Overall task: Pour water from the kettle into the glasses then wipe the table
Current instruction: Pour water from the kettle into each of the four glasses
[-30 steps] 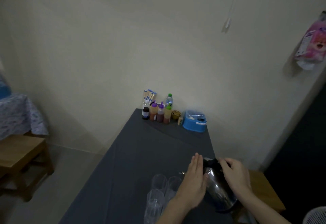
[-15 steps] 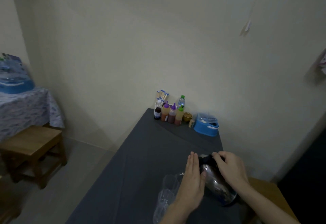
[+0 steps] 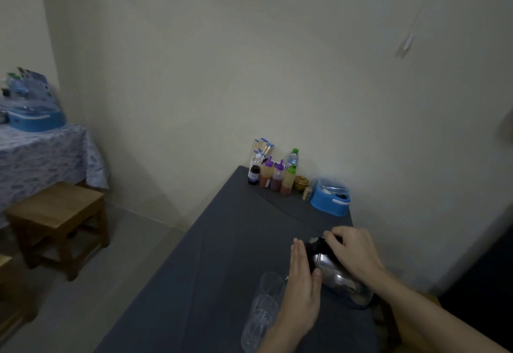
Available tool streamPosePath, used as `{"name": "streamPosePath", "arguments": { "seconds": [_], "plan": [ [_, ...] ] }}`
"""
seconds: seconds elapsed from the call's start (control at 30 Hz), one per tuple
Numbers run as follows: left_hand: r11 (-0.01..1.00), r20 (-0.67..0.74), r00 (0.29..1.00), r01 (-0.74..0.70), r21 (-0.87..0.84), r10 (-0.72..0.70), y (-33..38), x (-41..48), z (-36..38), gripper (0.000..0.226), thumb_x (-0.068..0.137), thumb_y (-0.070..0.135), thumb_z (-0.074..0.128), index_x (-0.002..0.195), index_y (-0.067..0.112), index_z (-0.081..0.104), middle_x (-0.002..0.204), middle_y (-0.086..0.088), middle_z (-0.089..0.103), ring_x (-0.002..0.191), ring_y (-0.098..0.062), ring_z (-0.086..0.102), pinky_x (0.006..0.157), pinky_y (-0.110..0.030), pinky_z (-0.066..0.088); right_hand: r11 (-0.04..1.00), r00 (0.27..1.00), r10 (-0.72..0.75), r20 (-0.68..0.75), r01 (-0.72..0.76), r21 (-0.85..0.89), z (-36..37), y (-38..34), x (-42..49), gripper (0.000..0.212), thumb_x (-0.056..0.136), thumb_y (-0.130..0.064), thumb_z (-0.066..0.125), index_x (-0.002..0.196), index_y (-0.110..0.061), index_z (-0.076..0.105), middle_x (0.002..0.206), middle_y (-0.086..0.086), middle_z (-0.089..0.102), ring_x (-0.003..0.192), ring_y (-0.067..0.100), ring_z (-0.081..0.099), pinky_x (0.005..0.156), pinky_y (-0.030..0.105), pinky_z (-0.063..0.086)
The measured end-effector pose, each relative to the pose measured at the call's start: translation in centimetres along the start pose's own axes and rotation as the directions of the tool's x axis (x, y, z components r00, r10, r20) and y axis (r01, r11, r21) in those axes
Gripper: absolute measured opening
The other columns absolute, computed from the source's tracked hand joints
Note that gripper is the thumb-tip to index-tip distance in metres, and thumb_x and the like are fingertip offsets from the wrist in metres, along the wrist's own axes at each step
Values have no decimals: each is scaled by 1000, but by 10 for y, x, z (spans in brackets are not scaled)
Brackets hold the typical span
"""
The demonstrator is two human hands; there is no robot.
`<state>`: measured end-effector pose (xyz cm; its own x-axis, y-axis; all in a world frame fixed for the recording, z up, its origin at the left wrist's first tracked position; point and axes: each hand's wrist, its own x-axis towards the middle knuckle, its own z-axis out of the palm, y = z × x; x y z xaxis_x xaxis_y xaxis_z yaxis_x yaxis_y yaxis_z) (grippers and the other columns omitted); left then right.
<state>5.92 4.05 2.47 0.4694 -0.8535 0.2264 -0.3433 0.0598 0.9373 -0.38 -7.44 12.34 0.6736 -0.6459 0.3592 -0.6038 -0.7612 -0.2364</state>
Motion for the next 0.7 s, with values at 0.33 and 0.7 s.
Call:
{"name": "streamPosePath", "arguments": {
  "seconds": [0.33, 0.7],
  "plan": [
    [995, -98, 995, 13, -102, -23, -3, 3, 0, 71, 86, 71, 18, 136, 40, -23, 156, 18, -21, 143, 4, -15, 117, -16, -3, 997, 997, -77, 23, 77, -22, 3, -11, 12, 35, 91, -31, 55, 60, -19, 66, 51, -4, 60, 50, 7, 56, 65, 27, 43],
    [987, -127, 990, 37, -159, -58, -4, 3, -1, 84, 76, 84, 15, 137, 40, -22, 154, 22, -21, 141, 8, -15, 120, -23, 0, 975, 982, -188, 13, 188, -115, 0, -22, 20, 41, 91, -30, 54, 50, -27, 49, 45, -6, 52, 47, 9, 52, 62, 30, 43]
  ]
}}
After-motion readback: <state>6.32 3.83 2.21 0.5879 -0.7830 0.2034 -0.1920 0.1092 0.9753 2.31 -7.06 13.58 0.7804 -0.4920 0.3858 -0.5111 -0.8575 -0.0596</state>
